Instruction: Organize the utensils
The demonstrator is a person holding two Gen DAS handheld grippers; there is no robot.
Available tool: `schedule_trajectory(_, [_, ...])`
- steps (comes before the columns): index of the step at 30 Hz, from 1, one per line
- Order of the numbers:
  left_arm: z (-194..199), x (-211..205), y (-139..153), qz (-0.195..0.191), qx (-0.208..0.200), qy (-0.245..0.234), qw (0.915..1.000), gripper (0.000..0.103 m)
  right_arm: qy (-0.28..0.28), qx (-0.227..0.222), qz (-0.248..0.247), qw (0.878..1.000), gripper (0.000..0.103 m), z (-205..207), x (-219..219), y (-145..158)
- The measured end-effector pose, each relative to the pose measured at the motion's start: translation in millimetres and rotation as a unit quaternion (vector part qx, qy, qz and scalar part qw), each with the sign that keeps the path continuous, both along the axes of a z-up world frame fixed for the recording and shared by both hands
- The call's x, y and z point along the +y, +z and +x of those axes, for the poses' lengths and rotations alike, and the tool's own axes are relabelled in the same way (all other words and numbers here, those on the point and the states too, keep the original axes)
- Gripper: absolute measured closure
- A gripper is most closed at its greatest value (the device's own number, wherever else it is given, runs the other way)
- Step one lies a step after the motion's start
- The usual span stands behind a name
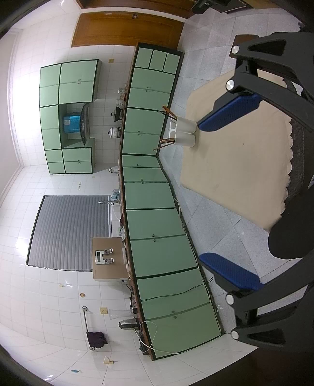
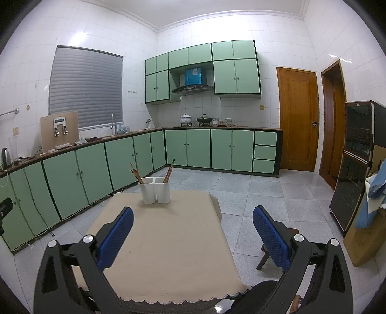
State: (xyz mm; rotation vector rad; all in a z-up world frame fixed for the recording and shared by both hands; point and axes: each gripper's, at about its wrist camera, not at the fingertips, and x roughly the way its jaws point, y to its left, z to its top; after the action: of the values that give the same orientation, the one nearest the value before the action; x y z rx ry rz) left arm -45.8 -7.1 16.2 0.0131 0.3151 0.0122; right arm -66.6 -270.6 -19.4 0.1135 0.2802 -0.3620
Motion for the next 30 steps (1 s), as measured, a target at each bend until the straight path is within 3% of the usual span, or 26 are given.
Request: schedule_trajectory(30, [-2.0,-0.9,1.6,0.000,0.000,0.000,1.0000,0.005,-0.002,-0.002,0.002,1.000,0.006,-2.2,0.0,2.2])
